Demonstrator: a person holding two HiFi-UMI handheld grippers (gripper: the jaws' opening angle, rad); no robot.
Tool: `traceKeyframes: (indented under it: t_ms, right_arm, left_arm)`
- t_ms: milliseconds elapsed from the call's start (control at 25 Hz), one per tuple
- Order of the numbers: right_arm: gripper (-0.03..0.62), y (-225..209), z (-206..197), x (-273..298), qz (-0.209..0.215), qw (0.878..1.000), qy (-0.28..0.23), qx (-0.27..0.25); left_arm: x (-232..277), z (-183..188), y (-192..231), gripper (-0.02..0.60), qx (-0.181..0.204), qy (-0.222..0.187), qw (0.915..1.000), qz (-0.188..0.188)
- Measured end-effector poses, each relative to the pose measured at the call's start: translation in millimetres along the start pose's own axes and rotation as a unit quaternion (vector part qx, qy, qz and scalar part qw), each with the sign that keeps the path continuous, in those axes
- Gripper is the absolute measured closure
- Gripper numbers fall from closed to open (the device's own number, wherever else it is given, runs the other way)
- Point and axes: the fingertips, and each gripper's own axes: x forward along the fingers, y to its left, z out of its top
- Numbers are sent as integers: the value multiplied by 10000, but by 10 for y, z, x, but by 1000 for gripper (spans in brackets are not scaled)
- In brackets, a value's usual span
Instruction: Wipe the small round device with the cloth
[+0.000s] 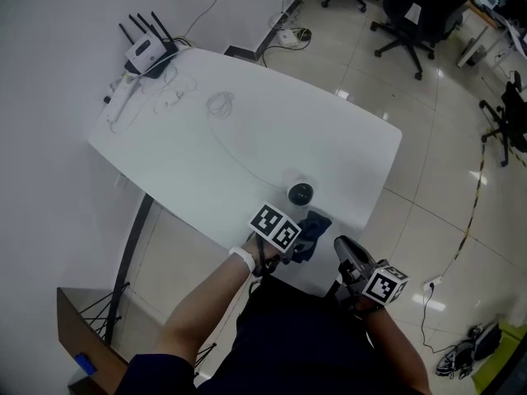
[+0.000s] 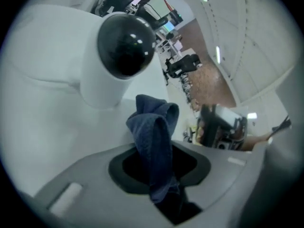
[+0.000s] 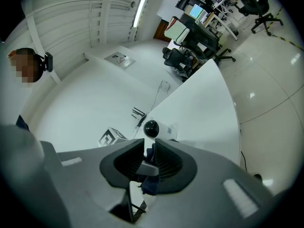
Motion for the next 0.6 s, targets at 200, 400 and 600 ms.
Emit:
traceKeyframes:
  t_ms: [200, 400, 600]
  right_arm:
    - [443, -68, 97, -10, 74, 9997, 187, -138]
    - [289, 93, -160, 161, 567, 9928, 1049, 134]
    - [257, 350, -452, 423, 735, 9840, 1620, 76]
  left_arm:
    - [-122, 215, -453, 471, 32, -892, 9912, -979]
    - [-332, 266, -488, 466, 673, -1300, 9889, -256]
    - [-322, 91, -369, 465, 1463, -761, 9799, 1119]
